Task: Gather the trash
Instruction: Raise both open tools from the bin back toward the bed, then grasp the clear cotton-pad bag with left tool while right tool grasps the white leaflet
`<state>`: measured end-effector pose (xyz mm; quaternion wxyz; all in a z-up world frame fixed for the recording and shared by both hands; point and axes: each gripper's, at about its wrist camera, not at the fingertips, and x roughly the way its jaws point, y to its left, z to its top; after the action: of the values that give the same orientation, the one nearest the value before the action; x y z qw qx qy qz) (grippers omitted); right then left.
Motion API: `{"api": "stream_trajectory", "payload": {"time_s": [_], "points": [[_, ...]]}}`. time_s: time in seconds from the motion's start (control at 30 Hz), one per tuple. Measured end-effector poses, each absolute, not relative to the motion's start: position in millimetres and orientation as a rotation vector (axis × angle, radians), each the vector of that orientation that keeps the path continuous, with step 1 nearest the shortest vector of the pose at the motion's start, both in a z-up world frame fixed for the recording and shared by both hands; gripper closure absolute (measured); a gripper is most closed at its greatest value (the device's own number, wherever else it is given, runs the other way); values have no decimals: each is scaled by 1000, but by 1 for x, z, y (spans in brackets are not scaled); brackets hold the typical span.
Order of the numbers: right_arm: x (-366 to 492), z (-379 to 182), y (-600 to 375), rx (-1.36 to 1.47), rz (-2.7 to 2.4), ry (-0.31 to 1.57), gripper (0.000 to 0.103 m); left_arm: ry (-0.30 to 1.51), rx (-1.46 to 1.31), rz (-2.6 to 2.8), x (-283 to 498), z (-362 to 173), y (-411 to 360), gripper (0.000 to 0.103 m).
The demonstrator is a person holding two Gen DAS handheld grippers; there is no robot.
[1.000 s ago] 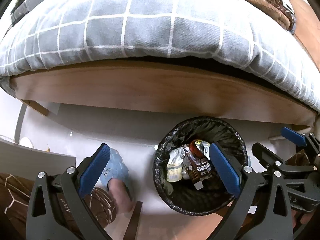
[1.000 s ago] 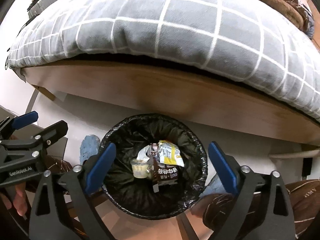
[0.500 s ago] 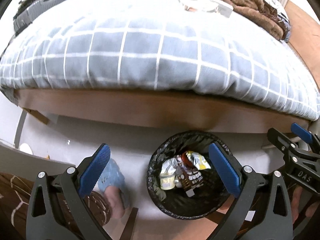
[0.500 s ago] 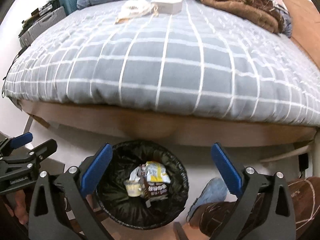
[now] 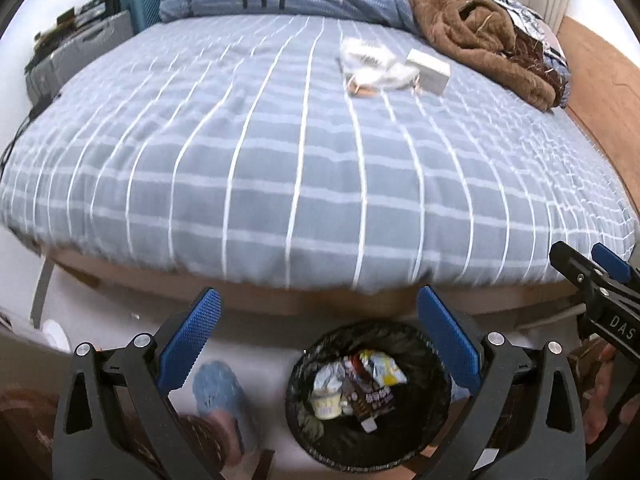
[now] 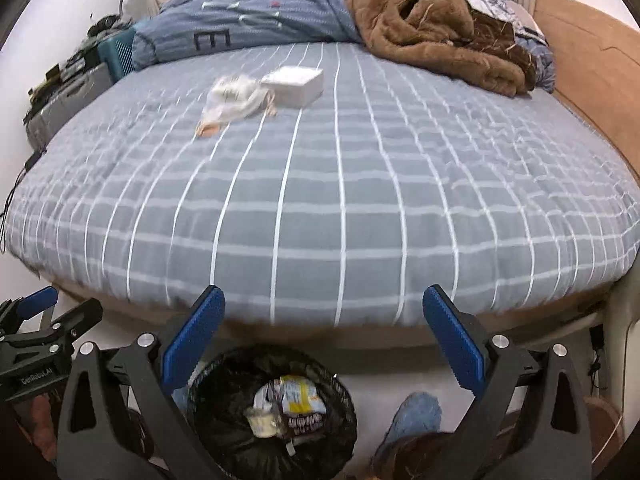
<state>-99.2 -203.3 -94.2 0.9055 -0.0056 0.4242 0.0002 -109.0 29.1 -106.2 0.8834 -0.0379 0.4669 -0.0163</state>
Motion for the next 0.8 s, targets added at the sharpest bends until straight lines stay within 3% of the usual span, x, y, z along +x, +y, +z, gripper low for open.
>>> {"api": "stream_trajectory", "payload": {"time_s": [0.43, 0.8], "points": [[-20, -73, -229, 24, -11, 849, 8, 913, -108, -63, -11, -81, 10, 6], [72, -76, -238, 19, -6, 829, 8, 927, -90, -75, 87, -91, -6, 6]]}}
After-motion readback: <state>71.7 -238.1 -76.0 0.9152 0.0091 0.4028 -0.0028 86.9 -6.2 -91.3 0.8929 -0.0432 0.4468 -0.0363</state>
